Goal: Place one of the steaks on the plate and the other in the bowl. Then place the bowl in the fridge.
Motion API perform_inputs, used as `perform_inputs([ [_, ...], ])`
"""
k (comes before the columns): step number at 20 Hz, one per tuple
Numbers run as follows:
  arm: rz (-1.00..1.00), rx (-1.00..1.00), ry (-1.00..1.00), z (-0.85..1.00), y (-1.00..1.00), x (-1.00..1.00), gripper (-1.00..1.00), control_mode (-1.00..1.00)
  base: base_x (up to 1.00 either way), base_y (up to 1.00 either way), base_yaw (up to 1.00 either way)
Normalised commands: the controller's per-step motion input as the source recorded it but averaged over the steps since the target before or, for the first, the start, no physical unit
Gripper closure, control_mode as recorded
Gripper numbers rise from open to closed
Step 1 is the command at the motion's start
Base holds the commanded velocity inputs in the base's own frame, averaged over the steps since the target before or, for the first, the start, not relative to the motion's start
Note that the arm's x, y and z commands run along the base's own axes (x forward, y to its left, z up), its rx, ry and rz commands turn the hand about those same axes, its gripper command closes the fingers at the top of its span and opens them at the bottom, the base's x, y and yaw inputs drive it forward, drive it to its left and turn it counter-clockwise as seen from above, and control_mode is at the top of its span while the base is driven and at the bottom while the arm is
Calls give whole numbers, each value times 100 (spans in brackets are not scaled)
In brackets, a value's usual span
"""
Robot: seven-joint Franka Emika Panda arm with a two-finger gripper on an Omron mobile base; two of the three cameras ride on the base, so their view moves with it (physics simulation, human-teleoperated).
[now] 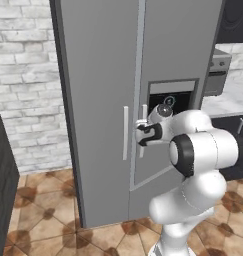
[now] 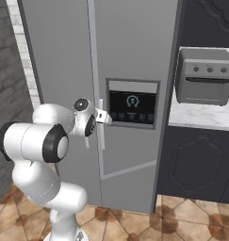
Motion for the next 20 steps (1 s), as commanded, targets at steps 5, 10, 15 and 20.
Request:
perform_inputs([
  [5,0,0,-1,-1,0,40,-100,-100,0,0,0],
  [10,0,0,0,-13,0,30,-100,-100,0,0,0],
  [15,0,0,0,-18,0,25,-100,-100,0,0,0],
  [20,0,0,0,-6,-5,38,-100,-100,0,0,0],
])
